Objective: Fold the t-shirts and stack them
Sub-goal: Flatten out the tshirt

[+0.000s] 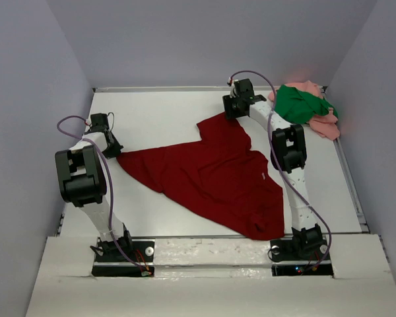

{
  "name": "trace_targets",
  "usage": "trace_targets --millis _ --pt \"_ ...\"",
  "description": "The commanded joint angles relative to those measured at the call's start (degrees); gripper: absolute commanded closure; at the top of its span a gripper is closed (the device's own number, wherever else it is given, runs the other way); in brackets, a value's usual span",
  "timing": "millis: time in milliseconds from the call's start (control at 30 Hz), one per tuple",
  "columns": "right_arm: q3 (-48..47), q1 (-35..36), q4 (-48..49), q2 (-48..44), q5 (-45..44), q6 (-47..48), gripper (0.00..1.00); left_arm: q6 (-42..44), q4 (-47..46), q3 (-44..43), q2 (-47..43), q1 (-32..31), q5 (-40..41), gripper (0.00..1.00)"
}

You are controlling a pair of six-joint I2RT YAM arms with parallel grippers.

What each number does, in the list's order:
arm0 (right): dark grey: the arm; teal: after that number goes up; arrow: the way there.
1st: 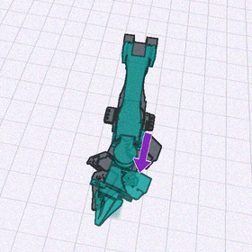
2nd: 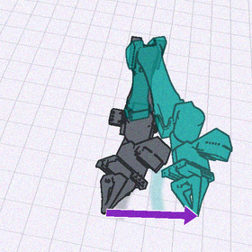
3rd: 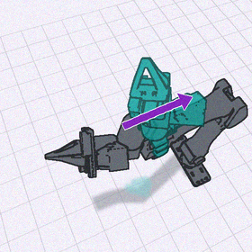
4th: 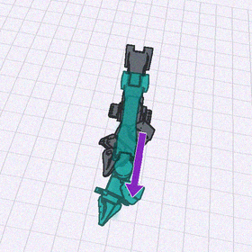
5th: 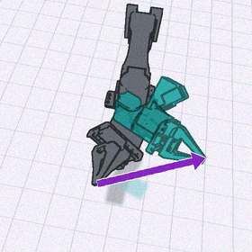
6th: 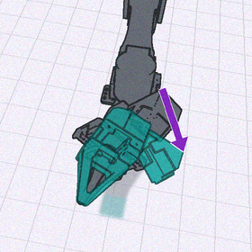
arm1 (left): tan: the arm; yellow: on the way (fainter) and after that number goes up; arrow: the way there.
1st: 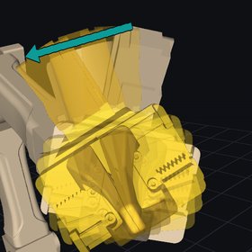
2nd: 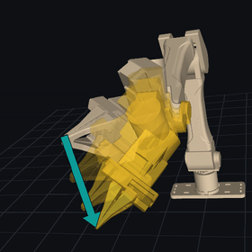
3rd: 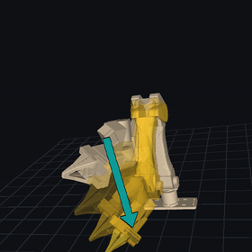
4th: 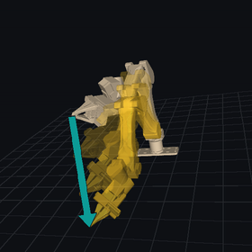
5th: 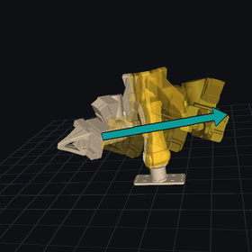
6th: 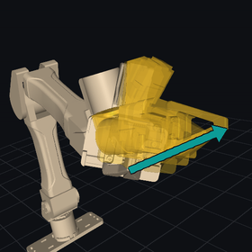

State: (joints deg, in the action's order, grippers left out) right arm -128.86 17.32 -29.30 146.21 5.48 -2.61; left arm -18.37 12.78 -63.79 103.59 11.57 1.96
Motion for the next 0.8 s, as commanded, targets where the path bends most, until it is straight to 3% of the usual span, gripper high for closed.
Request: trace_targets --millis 0,133,233,267,500,767 --pt "3.88 2.81 -2.87 1.53 -0.1 -0.2 0.47 1.06 0.5 -2.39 0.38 -0.23 -1.08 1.0" --pt "3.79 2.81 -3.48 1.88 -4.06 -0.11 0.64 1.23 0.5 -2.48 0.56 -0.24 -0.81 1.0" --pt "2.74 2.81 -3.83 2.59 -6.95 0.24 0.95 1.58 0.41 -2.74 0.56 -0.15 -1.08 1.0" --pt "2.21 2.81 -3.92 2.76 -8.01 0.59 1.0 2.02 0.32 -2.92 0.56 -0.23 -1.25 1.0" --pt "0.1 2.81 -1.12 -2.15 -9.87 -1.43 1.0 5.36 -2.31 -5.2 0.12 -0.24 -6.61 1.0" --pt "-4.57 1.75 4.85 -15.24 -10.22 0.32 1.0 14.14 -9.25 -14.43 -3.56 -0.15 -20.58 1.0"
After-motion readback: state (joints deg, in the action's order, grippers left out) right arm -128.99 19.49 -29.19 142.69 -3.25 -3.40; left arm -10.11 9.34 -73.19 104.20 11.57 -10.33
